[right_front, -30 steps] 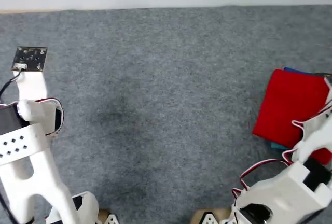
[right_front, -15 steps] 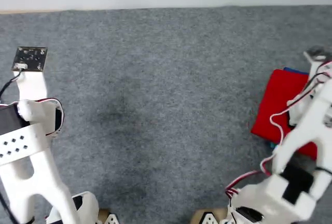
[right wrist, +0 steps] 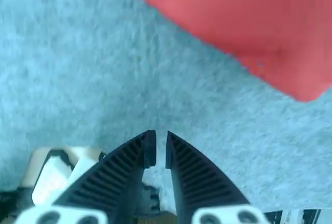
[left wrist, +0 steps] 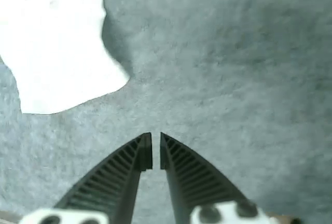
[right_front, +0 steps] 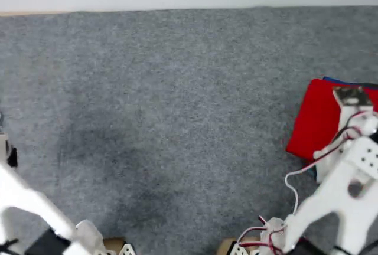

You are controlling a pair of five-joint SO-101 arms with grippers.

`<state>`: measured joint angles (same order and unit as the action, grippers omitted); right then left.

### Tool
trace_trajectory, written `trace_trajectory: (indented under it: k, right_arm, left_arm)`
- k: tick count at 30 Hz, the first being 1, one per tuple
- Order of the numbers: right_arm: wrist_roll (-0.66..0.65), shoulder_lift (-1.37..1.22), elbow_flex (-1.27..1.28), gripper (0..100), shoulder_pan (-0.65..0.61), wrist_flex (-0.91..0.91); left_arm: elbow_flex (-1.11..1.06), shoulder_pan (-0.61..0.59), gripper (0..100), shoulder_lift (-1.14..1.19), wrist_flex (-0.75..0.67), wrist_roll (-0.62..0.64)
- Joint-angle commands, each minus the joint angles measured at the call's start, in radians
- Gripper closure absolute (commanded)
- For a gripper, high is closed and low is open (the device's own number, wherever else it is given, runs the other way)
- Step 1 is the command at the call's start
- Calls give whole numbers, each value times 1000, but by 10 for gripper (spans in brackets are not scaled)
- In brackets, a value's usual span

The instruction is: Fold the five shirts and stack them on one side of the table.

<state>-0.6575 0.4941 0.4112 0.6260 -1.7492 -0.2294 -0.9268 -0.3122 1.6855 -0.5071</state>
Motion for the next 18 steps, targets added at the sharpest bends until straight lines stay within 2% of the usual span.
trace_trajectory:
  k: [1, 8, 13, 18]
  right_arm:
    - [-46, 85, 55, 948, 35, -39]
    - [-58, 134, 83, 948, 101, -39]
    - [-58, 147, 83, 948, 143, -41]
    - [-58, 173, 83, 948, 165, -42]
  left_arm:
    - [41, -32, 926, 61, -46, -124]
    - [42, -115, 789, 144, -227, -153]
    - [41, -152, 779, 206, -356, -249]
    - [41, -172, 779, 324, -446, -253]
